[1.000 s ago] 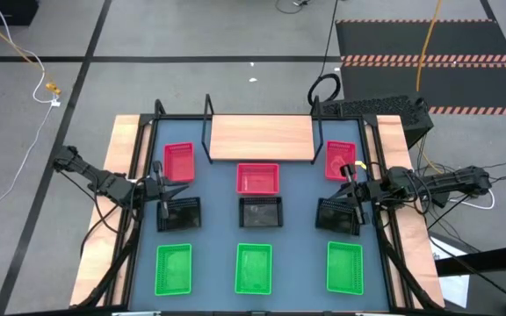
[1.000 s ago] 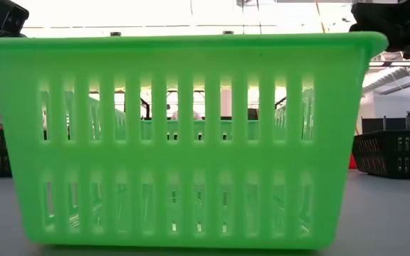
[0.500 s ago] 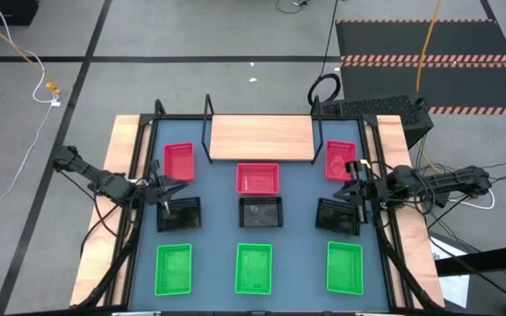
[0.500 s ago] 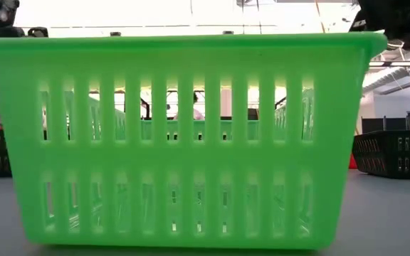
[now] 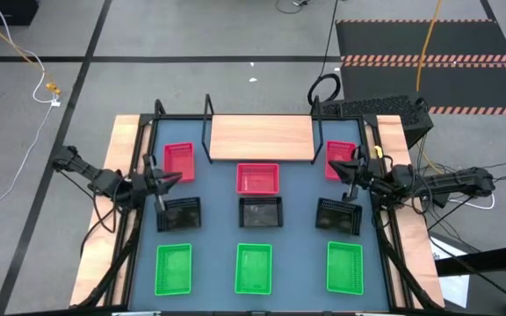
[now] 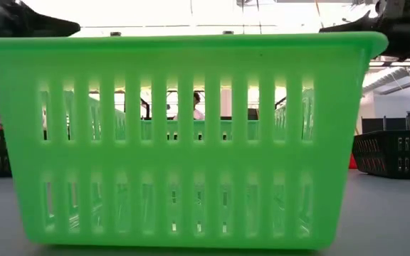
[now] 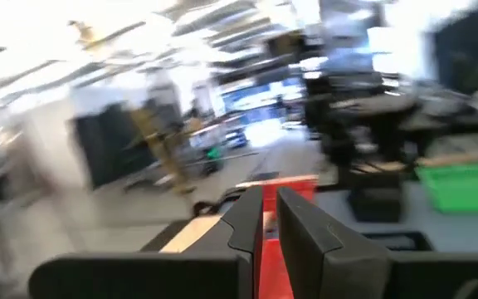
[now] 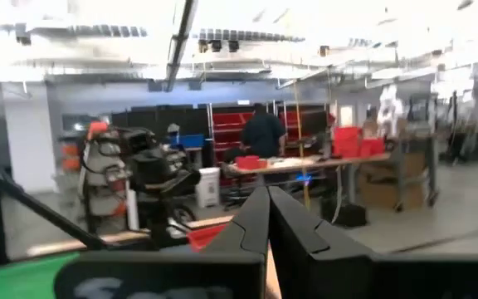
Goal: Stack baskets on shelf by color
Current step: Put the left red basket on the shelf
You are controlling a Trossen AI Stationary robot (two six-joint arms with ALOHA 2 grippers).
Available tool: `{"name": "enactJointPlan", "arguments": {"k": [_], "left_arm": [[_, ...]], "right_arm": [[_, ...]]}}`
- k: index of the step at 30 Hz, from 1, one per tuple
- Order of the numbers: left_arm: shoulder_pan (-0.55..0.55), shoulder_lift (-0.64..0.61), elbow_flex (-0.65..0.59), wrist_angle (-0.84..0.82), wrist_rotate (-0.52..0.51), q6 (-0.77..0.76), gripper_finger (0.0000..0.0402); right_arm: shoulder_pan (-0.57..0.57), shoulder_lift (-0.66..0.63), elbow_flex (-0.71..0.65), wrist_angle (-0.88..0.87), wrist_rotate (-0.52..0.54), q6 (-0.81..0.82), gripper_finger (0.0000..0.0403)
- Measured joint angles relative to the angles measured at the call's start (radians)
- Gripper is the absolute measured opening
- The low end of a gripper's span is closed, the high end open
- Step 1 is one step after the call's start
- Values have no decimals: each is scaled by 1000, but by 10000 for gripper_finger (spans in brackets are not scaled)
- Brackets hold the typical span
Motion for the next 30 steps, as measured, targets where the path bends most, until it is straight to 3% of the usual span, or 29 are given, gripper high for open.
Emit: {"name": "enactJointPlan", "arguments": {"k": [3, 7, 10, 17, 22, 26, 30], "left_arm": [[28, 40, 7, -88, -78, -134, 42], [91, 116, 75, -302, -78, -369, 34], [142, 164, 149, -429, -68, -452, 23], [274, 209, 281, -579, -63, -433, 6], [377, 213, 287, -578, -63, -309, 3], [420, 217, 282, -579, -62, -307, 13], [450, 257, 255, -593, 6, -318, 69]], "right_arm": [[0, 4, 0, -38, 0, 54, 0], [0, 5, 0, -76, -1, 36, 0], [0, 9, 0, -82, -6, -57, 0], [-85, 48, 2, -54, -129, -326, 0], [-210, 100, 2, 197, -40, -480, 0], [-275, 124, 12, 251, -167, -275, 0], [-285, 157, 13, 128, -368, -24, 0]]}}
